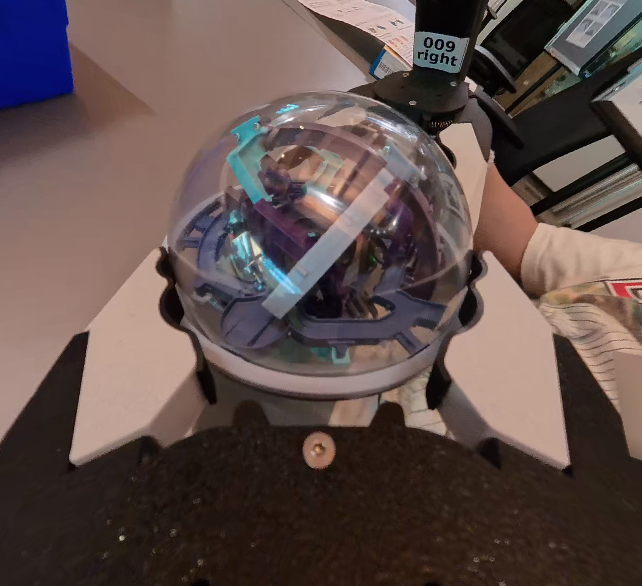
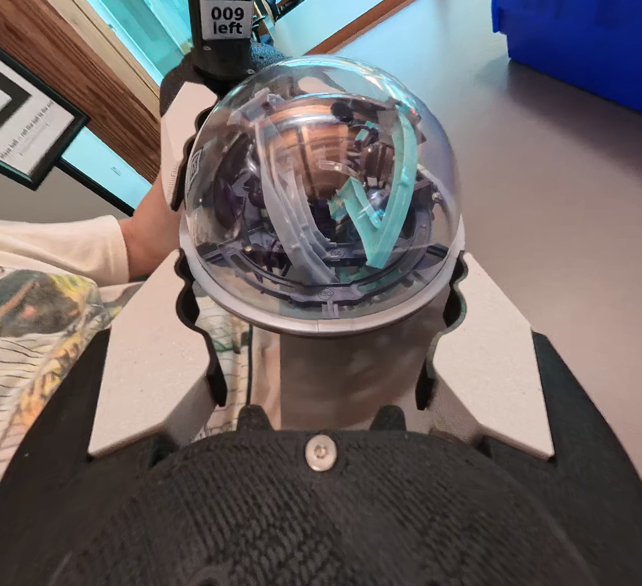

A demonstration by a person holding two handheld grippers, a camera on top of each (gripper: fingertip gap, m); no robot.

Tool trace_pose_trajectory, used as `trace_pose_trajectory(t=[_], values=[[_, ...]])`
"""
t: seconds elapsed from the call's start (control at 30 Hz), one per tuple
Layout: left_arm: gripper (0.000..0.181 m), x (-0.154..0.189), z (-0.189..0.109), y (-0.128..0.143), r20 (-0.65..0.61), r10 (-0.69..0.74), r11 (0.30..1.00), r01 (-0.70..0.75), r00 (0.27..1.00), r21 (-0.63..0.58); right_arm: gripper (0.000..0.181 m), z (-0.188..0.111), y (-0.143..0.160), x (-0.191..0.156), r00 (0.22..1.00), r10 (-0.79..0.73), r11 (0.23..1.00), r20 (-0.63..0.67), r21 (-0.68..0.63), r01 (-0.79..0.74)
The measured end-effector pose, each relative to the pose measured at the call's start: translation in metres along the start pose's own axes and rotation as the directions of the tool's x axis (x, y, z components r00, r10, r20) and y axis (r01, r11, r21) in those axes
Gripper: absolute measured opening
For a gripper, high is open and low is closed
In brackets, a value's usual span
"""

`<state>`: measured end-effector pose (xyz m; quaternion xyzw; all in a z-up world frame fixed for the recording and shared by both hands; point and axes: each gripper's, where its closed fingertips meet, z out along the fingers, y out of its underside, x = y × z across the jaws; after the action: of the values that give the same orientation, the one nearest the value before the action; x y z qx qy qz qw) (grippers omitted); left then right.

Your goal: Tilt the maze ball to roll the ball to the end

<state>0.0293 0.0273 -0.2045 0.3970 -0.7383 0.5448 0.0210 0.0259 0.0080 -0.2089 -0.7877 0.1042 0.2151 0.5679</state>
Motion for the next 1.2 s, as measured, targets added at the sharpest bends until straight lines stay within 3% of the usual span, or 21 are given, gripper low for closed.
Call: trace_pose_trajectory(t=[0.23,0.37,0.5,0.6,0.77,0.93,1.1,1.2], values=[[0.158,0.001,-0.010,0.011,0.013,-0.035,0.998,0.035,0.999,-0.055,0.143,0.007,-0.004,-0.006,1.000,-0.001,1.000,0.019,0.026,0.001],[0.157,0.002,-0.011,0.011,0.041,0.039,0.997,-0.036,0.998,-0.067,0.142,0.008,0.000,-0.008,0.999,-0.048,0.999,0.006,-0.006,0.048],[0.157,-0.018,-0.019,-0.004,0.239,0.189,0.982,-0.189,0.952,-0.024,0.126,0.009,0.004,0.005,0.991,-0.115,0.993,-0.067,-0.022,0.114],[0.158,-0.027,-0.021,-0.009,0.339,0.195,0.980,-0.200,0.920,-0.021,0.133,0.015,0.012,0.007,0.976,-0.201,0.978,-0.085,-0.065,0.196],[0.157,-0.030,-0.022,-0.007,0.277,0.105,0.994,-0.113,0.955,0.014,0.132,0.019,0.008,0.008,0.973,-0.204,0.978,-0.105,-0.053,0.199],[0.157,-0.033,-0.023,-0.003,0.128,0.073,0.994,-0.083,0.989,0.074,0.118,0.007,-0.014,0.023,0.995,0.077,0.992,-0.071,0.106,-0.069],[0.157,-0.027,-0.016,-0.003,0.053,0.180,0.972,-0.186,0.982,0.142,0.126,0.017,-0.004,0.017,0.993,0.119,0.990,0.010,0.078,-0.120],[0.157,-0.019,-0.008,-0.003,0.028,0.258,0.951,-0.260,0.966,0.165,0.148,0.027,-0.004,0.015,0.997,0.069,0.995,-0.019,0.078,-0.067]])
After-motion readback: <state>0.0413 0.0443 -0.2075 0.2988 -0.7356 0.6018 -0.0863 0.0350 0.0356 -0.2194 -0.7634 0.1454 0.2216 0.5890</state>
